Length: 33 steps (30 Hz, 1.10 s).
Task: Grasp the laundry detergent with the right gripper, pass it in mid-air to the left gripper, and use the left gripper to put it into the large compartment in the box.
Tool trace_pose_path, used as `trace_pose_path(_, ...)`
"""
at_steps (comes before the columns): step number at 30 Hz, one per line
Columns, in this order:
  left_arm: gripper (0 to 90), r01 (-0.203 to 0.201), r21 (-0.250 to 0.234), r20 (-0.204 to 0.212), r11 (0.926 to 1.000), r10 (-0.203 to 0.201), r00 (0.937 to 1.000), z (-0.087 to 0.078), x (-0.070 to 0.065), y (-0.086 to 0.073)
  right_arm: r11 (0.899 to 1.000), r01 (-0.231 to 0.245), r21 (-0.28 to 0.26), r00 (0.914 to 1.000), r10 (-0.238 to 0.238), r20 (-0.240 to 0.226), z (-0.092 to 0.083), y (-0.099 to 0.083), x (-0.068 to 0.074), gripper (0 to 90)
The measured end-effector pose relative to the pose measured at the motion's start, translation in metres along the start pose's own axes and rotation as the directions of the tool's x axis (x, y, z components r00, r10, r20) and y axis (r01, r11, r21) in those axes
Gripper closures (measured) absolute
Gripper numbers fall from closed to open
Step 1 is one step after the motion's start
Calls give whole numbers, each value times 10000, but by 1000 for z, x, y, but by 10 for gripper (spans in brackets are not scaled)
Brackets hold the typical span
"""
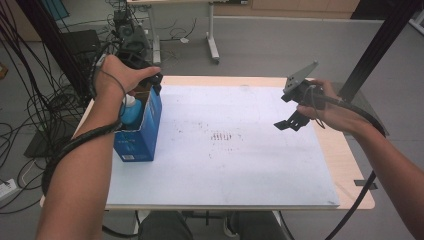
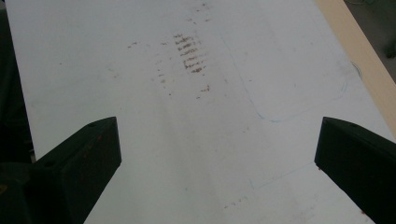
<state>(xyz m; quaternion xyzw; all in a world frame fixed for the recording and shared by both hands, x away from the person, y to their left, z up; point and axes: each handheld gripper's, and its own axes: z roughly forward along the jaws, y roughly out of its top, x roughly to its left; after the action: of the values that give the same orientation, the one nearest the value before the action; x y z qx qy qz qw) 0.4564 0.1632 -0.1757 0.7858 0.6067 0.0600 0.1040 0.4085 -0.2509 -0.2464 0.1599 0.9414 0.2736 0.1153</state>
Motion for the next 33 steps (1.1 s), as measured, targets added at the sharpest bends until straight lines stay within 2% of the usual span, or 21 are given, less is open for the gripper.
trace_pose_path(1, 126, -241, 35, 44, 9997, 241, 9997, 0, -7, 4, 10000, -42, 6, 10000, 42, -10, 1, 0, -1, 3)
trace_pose_path(6, 121, -767, -99, 231, 9970, 769, 9968, 1, -34, 17, 9998, -90, 204, 10000, 91, -27, 1, 2, -4, 3)
trace_pose_path(13, 111, -958, -351, 509, 9948, 975, 9939, 2, -56, 34, 9987, -246, 456, 9997, 244, 52, -1, 0, -9, 3)
trace_pose_path(19, 111, -954, -430, 666, 9945, 981, 9929, 9, -64, 44, 9979, -306, 579, 9995, 303, 64, -3, -1, -11, 3)
trace_pose_path(26, 119, -930, -445, 777, 9947, 962, 9923, 22, -67, 52, 9970, -214, 739, 9998, 214, 16, 0, 0, -11, 3)
trace_pose_path(33, 118, -1000, -439, 817, 9940, 1033, 9913, 27, -68, 55, 9958, -158, 903, 9999, 160, -15, 2, 2, -12, 3)
